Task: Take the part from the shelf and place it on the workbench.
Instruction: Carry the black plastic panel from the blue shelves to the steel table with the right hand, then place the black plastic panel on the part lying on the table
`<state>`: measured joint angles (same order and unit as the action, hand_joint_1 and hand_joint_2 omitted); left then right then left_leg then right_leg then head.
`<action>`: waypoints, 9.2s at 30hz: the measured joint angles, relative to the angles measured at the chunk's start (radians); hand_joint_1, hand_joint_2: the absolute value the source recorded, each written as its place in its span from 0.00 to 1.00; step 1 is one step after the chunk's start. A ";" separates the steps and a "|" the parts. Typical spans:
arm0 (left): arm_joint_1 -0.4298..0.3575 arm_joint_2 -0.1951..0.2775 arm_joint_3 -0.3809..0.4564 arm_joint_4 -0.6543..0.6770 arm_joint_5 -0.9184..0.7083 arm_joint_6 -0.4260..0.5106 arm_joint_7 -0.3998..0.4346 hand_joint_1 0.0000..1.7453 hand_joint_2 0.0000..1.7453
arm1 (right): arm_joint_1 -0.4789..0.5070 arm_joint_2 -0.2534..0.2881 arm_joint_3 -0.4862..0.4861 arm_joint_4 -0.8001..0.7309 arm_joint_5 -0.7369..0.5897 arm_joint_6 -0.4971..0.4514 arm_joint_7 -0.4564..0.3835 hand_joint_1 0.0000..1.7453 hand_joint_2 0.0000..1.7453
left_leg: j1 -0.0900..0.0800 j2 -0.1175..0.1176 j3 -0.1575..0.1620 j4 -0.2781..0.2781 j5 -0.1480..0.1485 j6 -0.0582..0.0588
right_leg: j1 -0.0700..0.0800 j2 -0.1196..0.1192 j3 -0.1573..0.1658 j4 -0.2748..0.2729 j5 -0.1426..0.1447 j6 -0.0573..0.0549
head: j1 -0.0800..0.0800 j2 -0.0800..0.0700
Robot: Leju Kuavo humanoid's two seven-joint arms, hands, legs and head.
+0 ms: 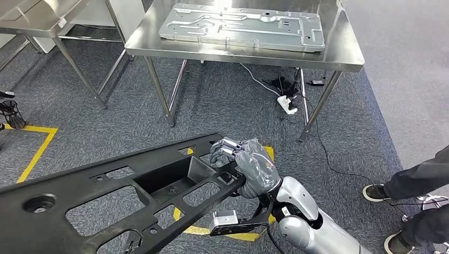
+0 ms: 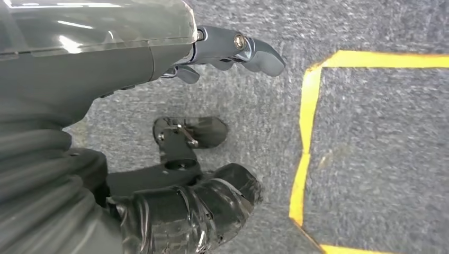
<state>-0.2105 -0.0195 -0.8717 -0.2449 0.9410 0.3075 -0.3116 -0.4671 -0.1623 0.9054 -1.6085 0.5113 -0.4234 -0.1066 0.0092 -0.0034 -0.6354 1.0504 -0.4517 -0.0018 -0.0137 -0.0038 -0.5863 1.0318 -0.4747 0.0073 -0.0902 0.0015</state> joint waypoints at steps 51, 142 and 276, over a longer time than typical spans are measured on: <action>-0.004 -0.006 -0.001 0.000 -0.006 -0.030 -0.007 0.00 1.00 | -0.004 0.000 0.002 0.000 -0.007 0.002 0.002 1.00 1.00 | 0.003 -0.004 0.049 0.007 -0.068 0.000 | -0.001 0.009 -0.017 -0.012 0.025 -0.009 | 0.013 0.000; 0.008 -0.031 -0.005 0.000 -0.009 -0.040 0.003 0.00 1.00 | -0.012 -0.040 -0.008 -0.044 0.037 0.018 0.063 1.00 1.00 | -0.006 -0.004 0.092 -0.036 -0.063 0.013 | 0.001 0.013 -0.033 -0.008 0.039 0.001 | 0.020 0.000; 0.036 -0.030 -0.016 0.001 0.021 -0.059 -0.047 0.00 0.00 | 0.155 -0.594 -0.373 -0.068 0.605 0.306 0.514 0.00 0.00 | -0.008 -0.003 -0.088 0.236 -0.108 0.016 | -0.010 0.007 -0.033 0.028 0.015 -0.003 | 0.021 0.000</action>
<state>-0.1750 -0.0492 -0.8877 -0.2441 0.9625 0.2483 -0.3589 -0.3121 -0.7568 0.5322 -1.6762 1.1158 -0.1177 0.4072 0.0015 -0.0059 -0.7235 1.2868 -0.5598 0.0140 -0.0240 0.0034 -0.6190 1.0600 -0.4593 0.0044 -0.0696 0.0015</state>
